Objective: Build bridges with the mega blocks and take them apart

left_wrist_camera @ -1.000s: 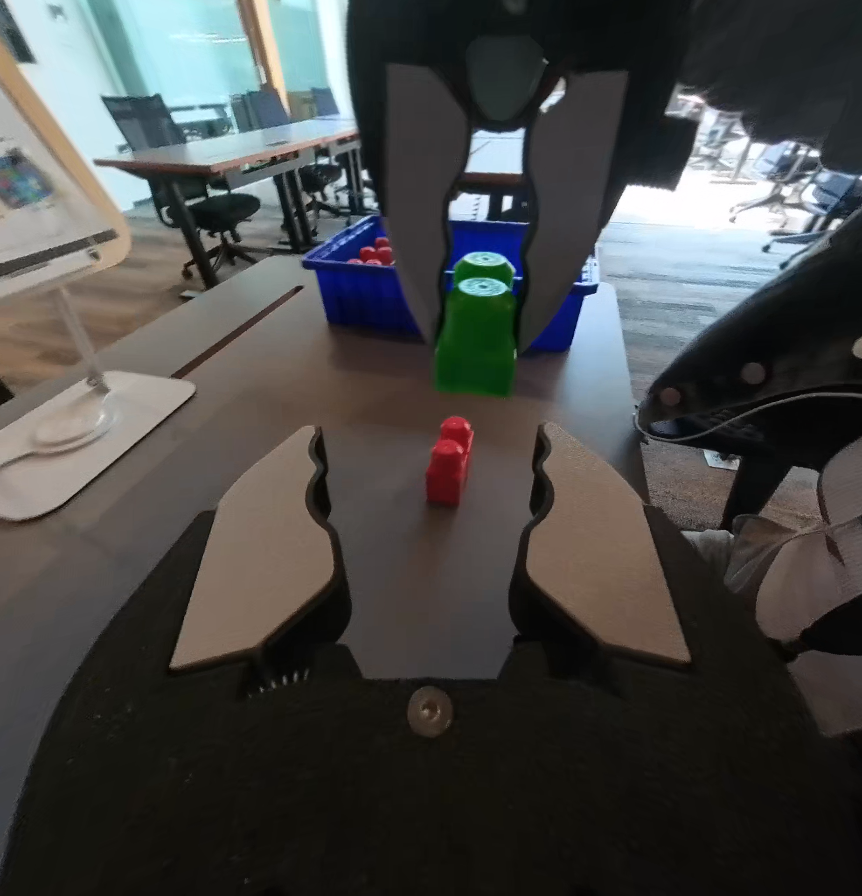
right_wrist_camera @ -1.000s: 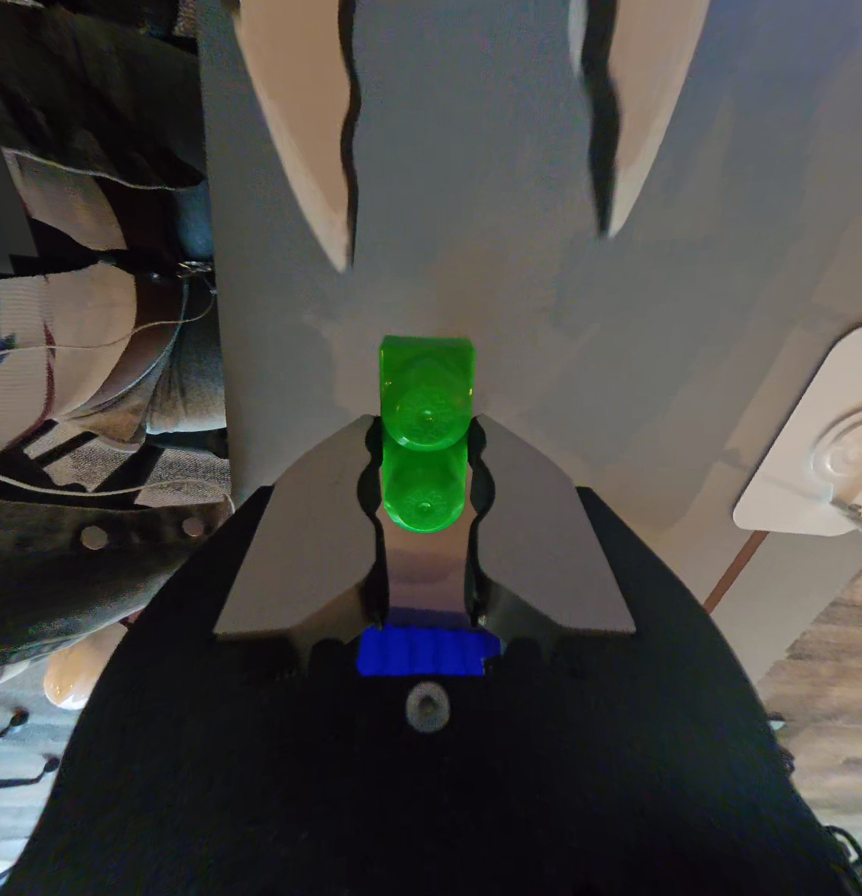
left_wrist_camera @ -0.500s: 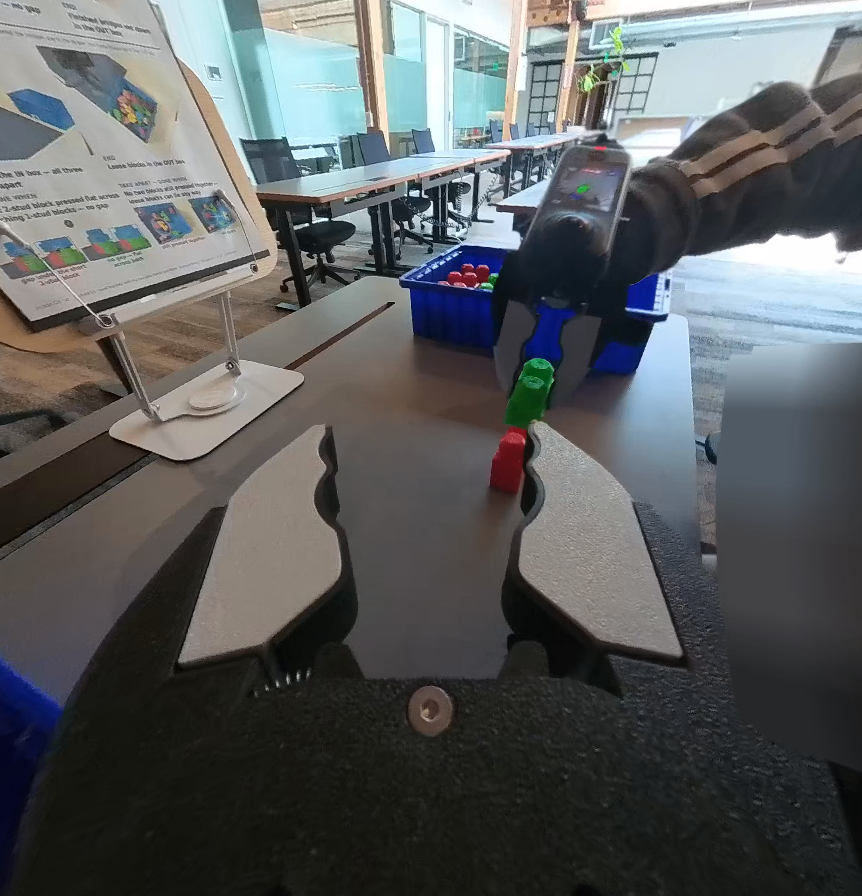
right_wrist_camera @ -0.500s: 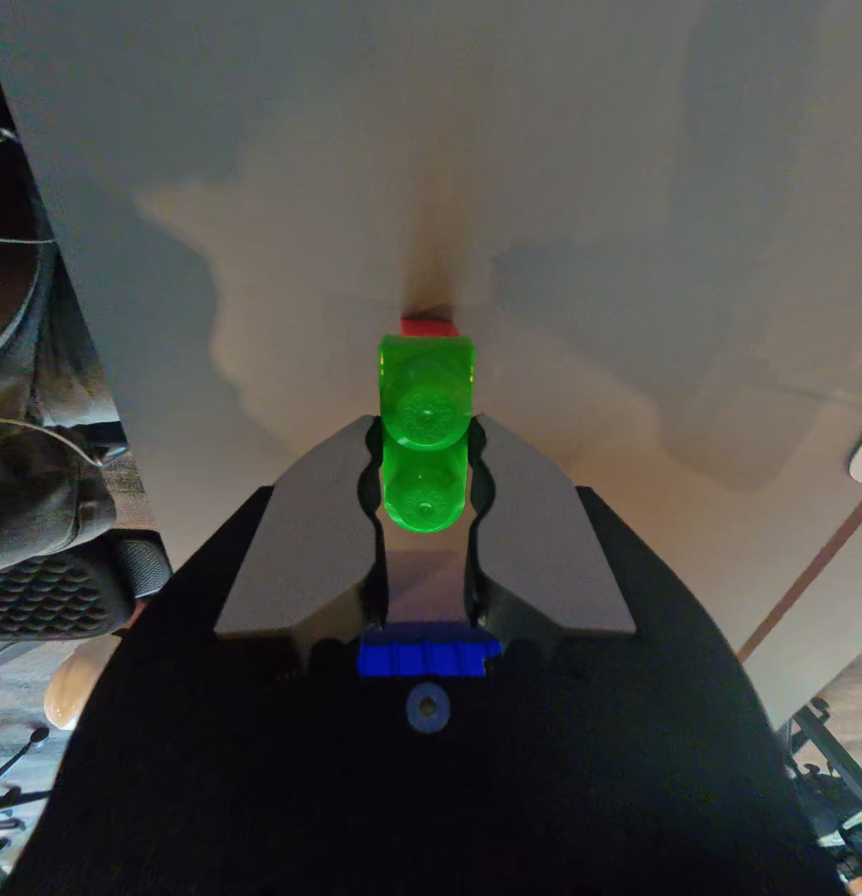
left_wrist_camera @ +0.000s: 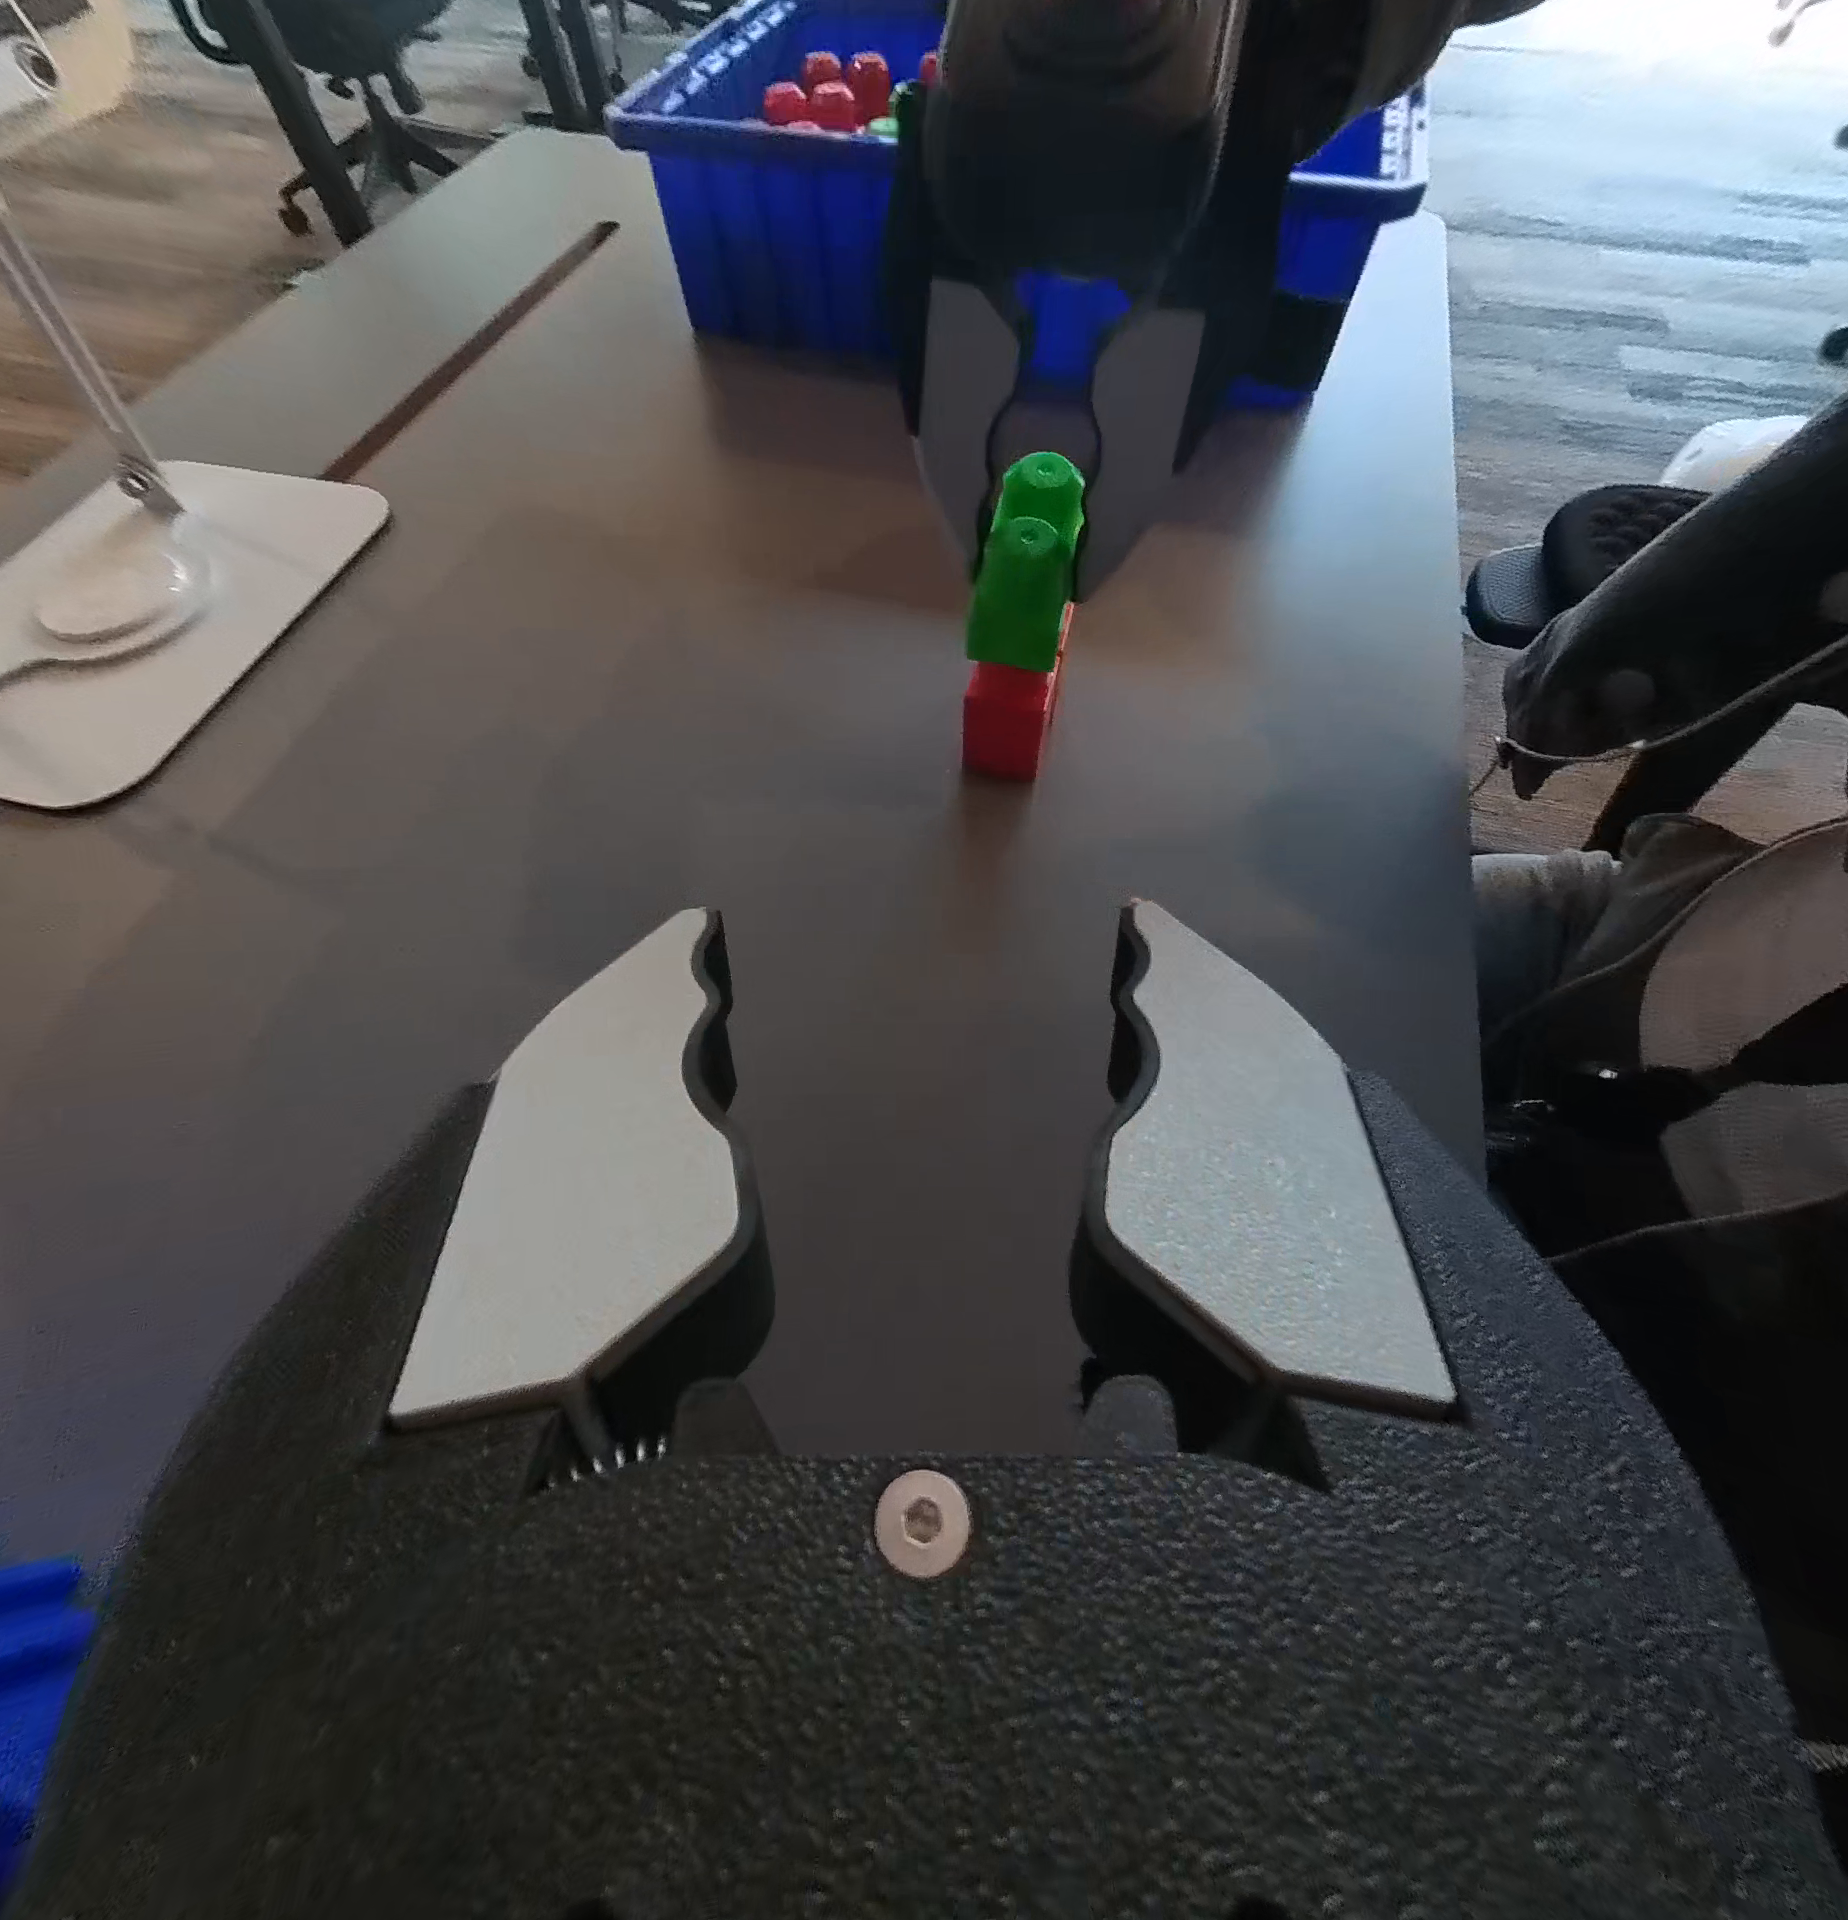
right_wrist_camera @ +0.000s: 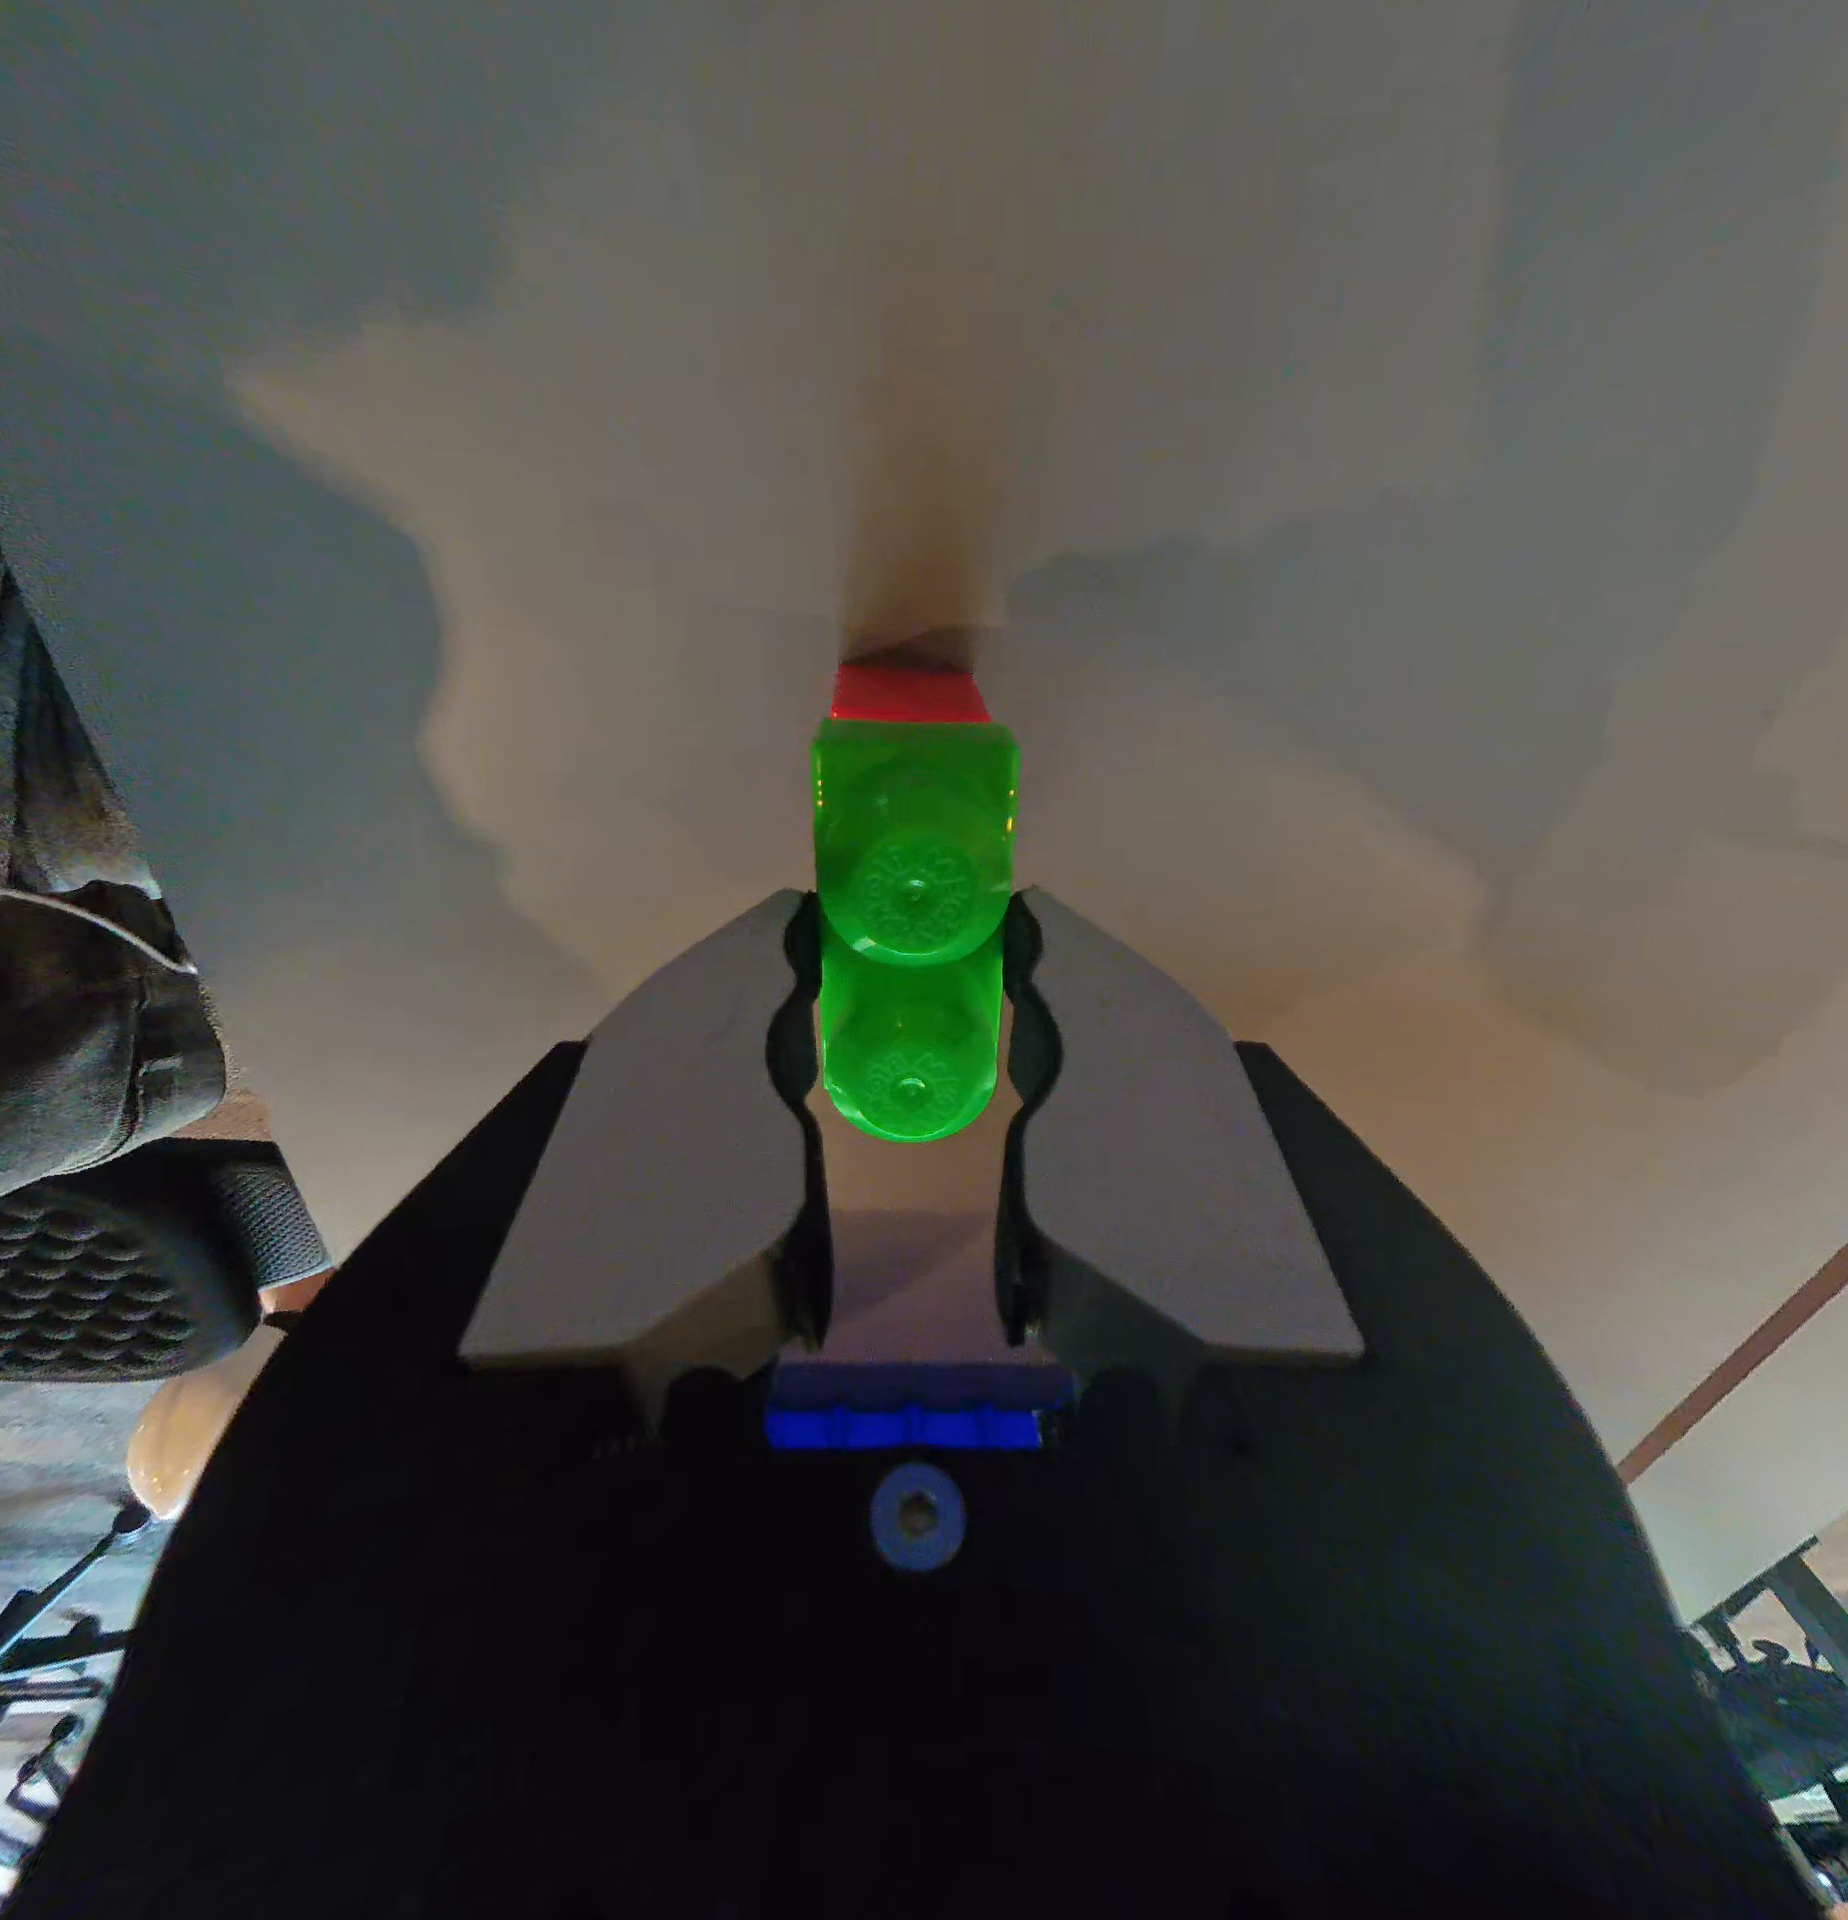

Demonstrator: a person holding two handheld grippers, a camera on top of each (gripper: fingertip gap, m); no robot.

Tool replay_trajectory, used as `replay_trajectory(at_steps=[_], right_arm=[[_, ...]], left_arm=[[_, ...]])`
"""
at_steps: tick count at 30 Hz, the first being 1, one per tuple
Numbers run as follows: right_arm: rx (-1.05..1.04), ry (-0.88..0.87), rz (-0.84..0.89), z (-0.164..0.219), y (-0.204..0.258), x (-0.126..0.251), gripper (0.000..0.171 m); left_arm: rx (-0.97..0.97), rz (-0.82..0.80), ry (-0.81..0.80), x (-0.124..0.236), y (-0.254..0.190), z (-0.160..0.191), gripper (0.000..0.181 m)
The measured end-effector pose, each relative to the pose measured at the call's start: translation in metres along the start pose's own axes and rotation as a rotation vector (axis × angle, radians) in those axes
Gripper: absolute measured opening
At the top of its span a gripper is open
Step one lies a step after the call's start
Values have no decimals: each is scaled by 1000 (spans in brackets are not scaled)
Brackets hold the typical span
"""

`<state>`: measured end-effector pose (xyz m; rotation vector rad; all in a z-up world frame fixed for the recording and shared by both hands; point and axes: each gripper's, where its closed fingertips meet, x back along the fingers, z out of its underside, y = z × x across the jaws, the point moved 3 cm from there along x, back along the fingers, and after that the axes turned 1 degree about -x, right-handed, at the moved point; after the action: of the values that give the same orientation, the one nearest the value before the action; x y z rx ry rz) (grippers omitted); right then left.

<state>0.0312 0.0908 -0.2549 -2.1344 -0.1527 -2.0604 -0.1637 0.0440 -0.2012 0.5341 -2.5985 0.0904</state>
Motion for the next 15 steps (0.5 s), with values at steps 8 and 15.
replay_trajectory(at_steps=[8, 15], right_arm=[[-19, -1, -25, 2, -1, -10, 33], [-32, -4, -44, 3, -1, -15, 33]], left_arm=[[3, 49, 32, -11, -3, 8, 71], [-1, 75, 39, -15, -6, 10, 69]])
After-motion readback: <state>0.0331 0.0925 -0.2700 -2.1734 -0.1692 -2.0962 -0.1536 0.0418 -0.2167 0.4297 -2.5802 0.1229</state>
